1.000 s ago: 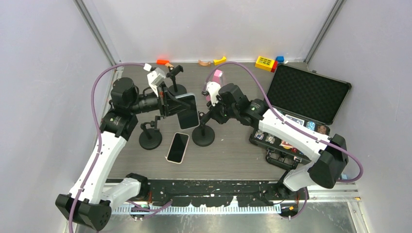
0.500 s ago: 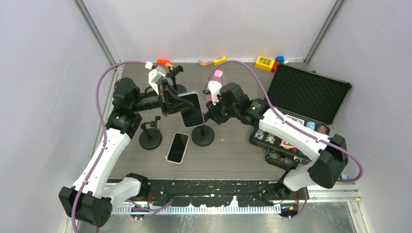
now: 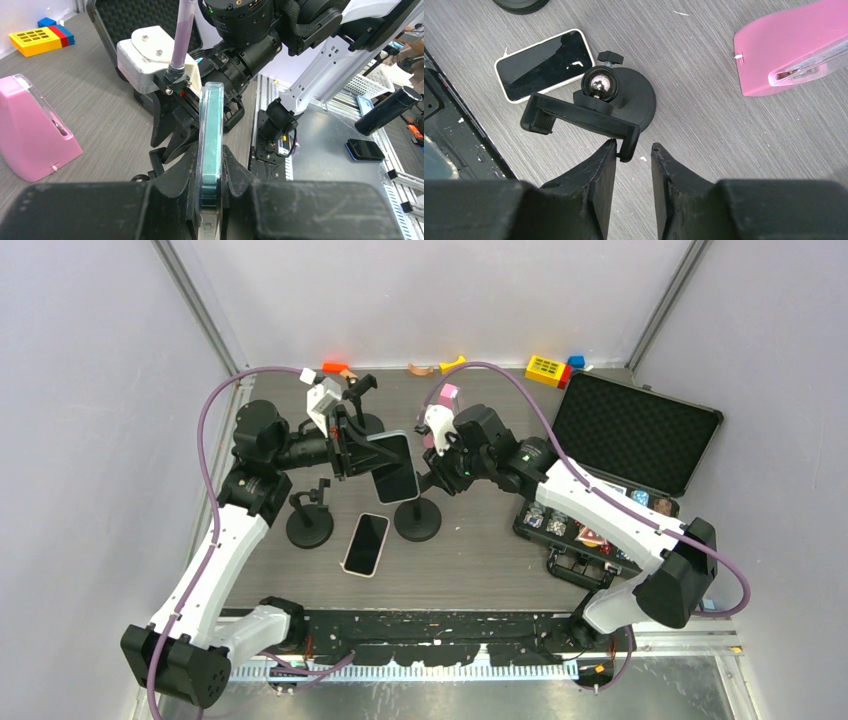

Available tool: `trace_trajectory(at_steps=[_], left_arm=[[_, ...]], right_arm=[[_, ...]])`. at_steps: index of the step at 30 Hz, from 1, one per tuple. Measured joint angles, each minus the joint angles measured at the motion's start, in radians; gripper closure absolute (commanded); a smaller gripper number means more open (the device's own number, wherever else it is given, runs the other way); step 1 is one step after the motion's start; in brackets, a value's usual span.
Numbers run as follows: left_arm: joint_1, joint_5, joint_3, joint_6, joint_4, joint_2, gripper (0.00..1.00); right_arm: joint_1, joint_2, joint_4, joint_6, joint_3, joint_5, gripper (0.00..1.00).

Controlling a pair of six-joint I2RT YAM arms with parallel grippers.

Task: Place the phone on the phone stand
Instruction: Install the phone on the phone stand.

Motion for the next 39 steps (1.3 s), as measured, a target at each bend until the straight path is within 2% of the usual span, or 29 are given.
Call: trace_trajectory(at_steps=[4,18,22,28,30,35,39], left_arm=[[0.0,0.0,0.0,0.002,-0.004,0.0,1.0],[0.0,0.0,0.0,0.004,-0.004,0.0,1.0],[0.0,0.0,0.0,0.004,-0.004,0.0,1.0],[0.0,0.004,-0.016,-0.004,0.018,0.0,1.0],[0.0,0.012,-0.049,-0.019,0.067,0.0,1.0],[-0.014,0.029,-0.159,-0.094,0.262,0.005,1.0],[-0.06,0.041,-0.179,-0.103,0.351,0.032,1.0]], right_arm=[[0.0,0.0,-0.016,-0.01,0.01,-0.015,0.7],[0.0,0.018,-0.029,-0.013,0.011,-0.028,0.7],[0.0,0.021,-0.027,-0.014,0.011,-0.028,0.76],[-0.001,0.022,-0.025,-0.017,0.011,-0.022,0.95],[-0.001,0.022,-0.024,-0.018,0.011,-0.023,0.99],[-0.001,0.024,-0.021,-0.018,0.011,-0.021,1.0],[-0.001,0.024,-0.02,-0.014,0.011,-0.019,1.0]])
